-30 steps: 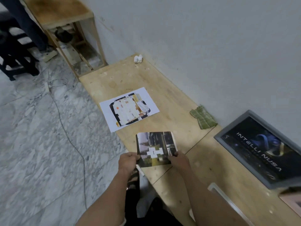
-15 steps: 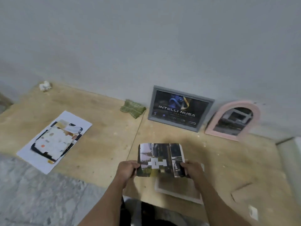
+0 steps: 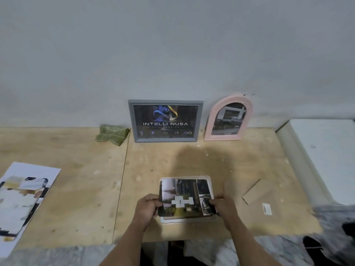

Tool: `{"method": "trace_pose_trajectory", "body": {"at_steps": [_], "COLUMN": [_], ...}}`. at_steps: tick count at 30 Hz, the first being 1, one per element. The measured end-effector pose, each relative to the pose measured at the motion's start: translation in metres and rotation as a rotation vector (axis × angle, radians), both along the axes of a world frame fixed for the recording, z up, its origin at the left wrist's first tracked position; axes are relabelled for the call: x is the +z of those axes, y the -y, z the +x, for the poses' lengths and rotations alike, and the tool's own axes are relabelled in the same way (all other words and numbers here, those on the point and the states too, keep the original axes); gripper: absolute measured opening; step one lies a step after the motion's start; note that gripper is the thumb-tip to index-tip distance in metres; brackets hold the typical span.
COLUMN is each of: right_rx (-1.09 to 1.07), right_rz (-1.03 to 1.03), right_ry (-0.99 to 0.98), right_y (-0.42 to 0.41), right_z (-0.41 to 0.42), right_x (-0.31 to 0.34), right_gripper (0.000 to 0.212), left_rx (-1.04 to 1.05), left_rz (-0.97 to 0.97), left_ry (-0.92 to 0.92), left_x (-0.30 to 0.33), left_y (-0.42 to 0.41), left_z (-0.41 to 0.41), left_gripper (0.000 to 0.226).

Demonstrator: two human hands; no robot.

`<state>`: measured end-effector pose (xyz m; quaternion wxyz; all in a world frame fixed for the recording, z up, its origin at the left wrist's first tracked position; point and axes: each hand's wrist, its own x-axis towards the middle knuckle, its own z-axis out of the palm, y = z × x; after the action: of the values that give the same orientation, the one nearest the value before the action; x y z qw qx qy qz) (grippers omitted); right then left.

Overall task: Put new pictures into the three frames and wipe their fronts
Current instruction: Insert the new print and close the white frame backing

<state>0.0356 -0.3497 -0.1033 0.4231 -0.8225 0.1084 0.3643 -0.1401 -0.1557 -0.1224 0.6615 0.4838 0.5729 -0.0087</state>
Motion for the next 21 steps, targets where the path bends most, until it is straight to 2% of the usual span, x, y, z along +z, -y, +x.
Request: {"method": "trace_pose_trajectory", "body": {"at_steps": [6,10,12,16,18,21], "right_rx": [-0.036,-0.019,0.028,0.248,0.421,0.754], "right_rz": [-0.058,-0.041,-0.053,-0.226,-0.299,-0.353], "right_ry": [-0.003,-0.026,-0.001,0.174,0.312,0.494], "right_y": [0.007,0.003,-0.002,-0.011,-0.015,-0.023], "right_z": [0.008,0.013,0.014,0.014,0.012,0.009], "right_x": [-0.008,-0.006,-0.006,-0.004,-0.007,-0.014], "right_gripper": [0.007,0.009,0.011,0.011,0.020,0.052], "left_rx": [-0.093,-0.182,-0.247,-0.360,-0.525,-0.909], "left_rz": [0.009,0.164,0.284,0.540,0.659,0.831], "left_ry": [-0.041,-0.142,-0.228,-0.292,-0.279,-0.313], "left_x": [0.011,0.004,0.005,0.010,0.004,-0.006], "left_y": [0.010,0.006,0.003,0.003,0.003,0.006], "left_z": [0.008,0.012,0.016,0.026,0.029,0.036], "left_gripper": [0.020,0.035,0.024,0.006,0.020,0.052]}}
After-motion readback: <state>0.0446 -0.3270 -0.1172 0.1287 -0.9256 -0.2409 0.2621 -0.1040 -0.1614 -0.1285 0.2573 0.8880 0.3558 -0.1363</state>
